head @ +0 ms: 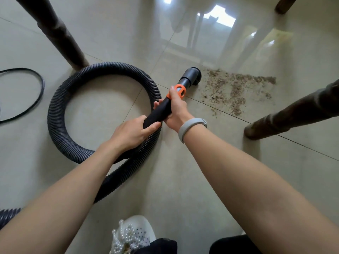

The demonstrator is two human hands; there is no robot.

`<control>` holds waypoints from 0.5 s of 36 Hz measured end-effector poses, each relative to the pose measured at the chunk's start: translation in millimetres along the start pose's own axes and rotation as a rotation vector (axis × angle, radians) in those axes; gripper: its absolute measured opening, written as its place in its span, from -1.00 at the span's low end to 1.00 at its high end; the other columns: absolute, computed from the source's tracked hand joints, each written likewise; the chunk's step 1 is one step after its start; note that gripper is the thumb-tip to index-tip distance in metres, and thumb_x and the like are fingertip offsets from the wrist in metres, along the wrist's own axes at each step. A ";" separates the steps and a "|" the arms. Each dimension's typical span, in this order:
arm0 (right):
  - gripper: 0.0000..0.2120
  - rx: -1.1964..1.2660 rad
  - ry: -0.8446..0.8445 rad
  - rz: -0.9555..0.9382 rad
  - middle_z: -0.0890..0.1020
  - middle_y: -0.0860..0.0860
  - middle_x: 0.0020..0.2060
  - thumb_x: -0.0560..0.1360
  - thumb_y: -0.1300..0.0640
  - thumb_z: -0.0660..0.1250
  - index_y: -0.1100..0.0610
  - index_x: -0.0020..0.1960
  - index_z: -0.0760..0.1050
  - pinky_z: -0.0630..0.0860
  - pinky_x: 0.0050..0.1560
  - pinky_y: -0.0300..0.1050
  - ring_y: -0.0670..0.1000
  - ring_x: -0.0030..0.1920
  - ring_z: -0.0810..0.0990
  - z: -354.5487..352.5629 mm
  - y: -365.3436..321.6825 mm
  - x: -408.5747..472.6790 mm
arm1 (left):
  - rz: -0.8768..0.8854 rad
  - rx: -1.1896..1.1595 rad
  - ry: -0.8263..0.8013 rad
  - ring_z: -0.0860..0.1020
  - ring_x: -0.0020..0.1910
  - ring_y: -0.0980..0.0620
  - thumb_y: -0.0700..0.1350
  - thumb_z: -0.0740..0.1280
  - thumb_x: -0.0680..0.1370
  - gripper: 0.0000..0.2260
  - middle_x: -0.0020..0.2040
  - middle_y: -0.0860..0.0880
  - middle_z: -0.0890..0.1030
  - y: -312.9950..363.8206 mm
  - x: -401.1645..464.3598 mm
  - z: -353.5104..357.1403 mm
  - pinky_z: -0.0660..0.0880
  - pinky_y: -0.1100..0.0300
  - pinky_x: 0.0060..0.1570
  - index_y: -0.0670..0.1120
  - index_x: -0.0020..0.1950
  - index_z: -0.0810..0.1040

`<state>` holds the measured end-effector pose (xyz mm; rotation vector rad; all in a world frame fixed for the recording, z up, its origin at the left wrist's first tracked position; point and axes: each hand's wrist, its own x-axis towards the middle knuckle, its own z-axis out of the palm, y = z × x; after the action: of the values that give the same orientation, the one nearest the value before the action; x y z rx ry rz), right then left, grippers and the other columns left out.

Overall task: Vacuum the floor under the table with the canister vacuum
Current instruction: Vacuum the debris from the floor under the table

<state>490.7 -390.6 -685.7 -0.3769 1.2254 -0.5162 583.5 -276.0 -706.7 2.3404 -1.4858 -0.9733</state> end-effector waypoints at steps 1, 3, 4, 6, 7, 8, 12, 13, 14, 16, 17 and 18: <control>-0.70 -0.016 0.003 -0.009 0.49 0.12 -0.25 0.56 -0.05 0.27 0.17 -0.11 0.33 0.56 0.05 0.06 0.07 -0.31 0.55 1.2 -2.9 0.7 | -0.004 -0.016 -0.006 0.58 -0.19 -0.10 0.43 0.01 0.40 -0.51 -0.24 0.00 0.61 0.8 2.5 -0.2 0.51 0.01 -0.09 0.02 -0.17 0.38; -0.70 -0.061 0.014 -0.026 0.46 0.11 -0.26 0.59 -0.06 0.22 0.18 -0.10 0.32 0.55 0.02 0.05 0.06 -0.33 0.53 5.0 -11.5 2.6 | -0.005 -0.065 -0.016 0.58 -0.19 -0.09 0.43 0.01 0.37 -0.51 -0.25 0.00 0.61 4.6 9.4 -2.2 0.52 0.01 -0.08 0.02 -0.21 0.37; -0.70 -0.080 0.021 -0.032 0.46 0.11 -0.25 0.60 -0.06 0.20 0.19 -0.04 0.32 0.55 -0.03 0.03 0.06 -0.33 0.53 7.1 -16.9 4.6 | -0.002 -0.089 -0.019 0.59 -0.20 -0.08 0.43 0.02 0.37 -0.52 -0.26 0.01 0.61 7.6 13.8 -4.3 0.52 0.02 -0.08 0.02 -0.22 0.37; -0.70 -0.110 0.044 -0.041 0.46 0.11 -0.25 0.61 -0.07 0.18 0.19 0.05 0.30 0.55 -0.12 0.00 0.06 -0.33 0.52 11.2 -28.2 9.3 | 0.017 -0.130 -0.025 0.58 -0.23 -0.05 0.40 0.05 0.40 -0.54 -0.28 0.01 0.60 15.0 23.6 -9.6 0.52 0.03 -0.09 0.01 -0.23 0.38; -0.69 -0.126 0.055 -0.045 0.47 0.11 -0.26 0.61 -0.08 0.17 0.19 0.05 0.29 0.55 -0.14 -0.01 0.06 -0.34 0.52 13.1 -33.9 12.1 | 0.030 -0.149 -0.027 0.58 -0.23 -0.06 0.38 0.07 0.42 -0.55 -0.28 -0.01 0.60 18.8 29.1 -12.6 0.52 0.02 -0.09 -0.01 -0.24 0.39; -0.69 -0.147 0.061 -0.047 0.47 0.11 -0.28 0.61 -0.08 0.17 0.19 0.05 0.29 0.54 -0.12 -0.01 0.06 -0.35 0.52 14.4 -39.5 14.7 | 0.042 -0.169 -0.031 0.58 -0.23 -0.08 0.35 0.10 0.45 -0.56 -0.27 -0.04 0.60 22.7 34.5 -15.2 0.52 0.01 -0.08 -0.02 -0.24 0.39; -0.66 -0.200 0.072 -0.051 0.48 0.11 -0.27 0.61 -0.10 0.15 0.18 0.15 0.30 0.52 -0.19 -0.04 0.06 -0.36 0.53 17.1 -59.5 21.2 | 0.063 -0.267 -0.048 0.56 -0.29 -0.07 0.34 0.11 0.41 -0.57 -0.31 -0.05 0.59 35.1 52.9 -20.5 0.51 -0.02 -0.09 -0.03 -0.27 0.40; -0.63 -0.209 0.071 -0.055 0.48 0.11 -0.25 0.61 -0.10 0.15 0.18 0.21 0.30 0.52 -0.21 -0.04 0.05 -0.35 0.53 17.0 -62.6 22.7 | 0.063 -0.283 -0.049 0.55 -0.32 -0.05 0.33 0.12 0.42 -0.57 -0.33 -0.04 0.58 37.5 56.4 -20.8 0.51 -0.02 -0.10 -0.03 -0.27 0.40; -0.59 -0.215 0.071 -0.058 0.48 0.12 -0.24 0.61 -0.10 0.14 0.18 0.28 0.29 0.51 -0.19 -0.03 0.05 -0.34 0.53 16.5 -65.3 24.0 | 0.066 -0.294 -0.047 0.55 -0.34 -0.04 0.31 0.14 0.45 -0.59 -0.35 -0.03 0.58 39.4 59.4 -20.9 0.52 -0.01 -0.12 -0.04 -0.27 0.39; -0.53 -0.216 0.069 -0.061 0.48 0.12 -0.22 0.61 -0.11 0.14 0.20 0.36 0.26 0.51 -0.15 -0.01 0.05 -0.32 0.53 15.3 -69.4 26.5 | 0.073 -0.310 -0.041 0.55 -0.37 -0.03 0.24 0.18 0.54 -0.62 -0.38 -0.01 0.57 44.2 62.9 -21.3 0.53 0.00 -0.16 -0.04 -0.27 0.39; -0.51 -0.214 0.068 -0.062 0.48 0.12 -0.21 0.61 -0.11 0.13 0.20 0.38 0.25 0.51 -0.14 0.00 0.06 -0.32 0.54 14.4 -70.9 26.9 | 0.074 -0.308 -0.038 0.55 -0.39 -0.01 0.21 0.18 0.57 -0.63 -0.39 0.00 0.57 46.9 63.3 -21.7 0.53 0.02 -0.17 -0.04 -0.27 0.39; -0.51 -0.211 0.066 -0.064 0.48 0.12 -0.21 0.61 -0.12 0.13 0.20 0.38 0.25 0.51 -0.13 0.00 0.06 -0.31 0.54 13.2 -72.1 26.9 | 0.075 -0.302 -0.035 0.55 -0.40 0.00 0.19 0.18 0.58 -0.63 -0.40 0.01 0.57 49.5 63.1 -22.2 0.53 0.04 -0.19 -0.04 -0.27 0.38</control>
<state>497.7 -465.4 -664.2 -0.5834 1.3399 -0.4582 578.6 -357.7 -691.8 2.0517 -1.3221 -1.1348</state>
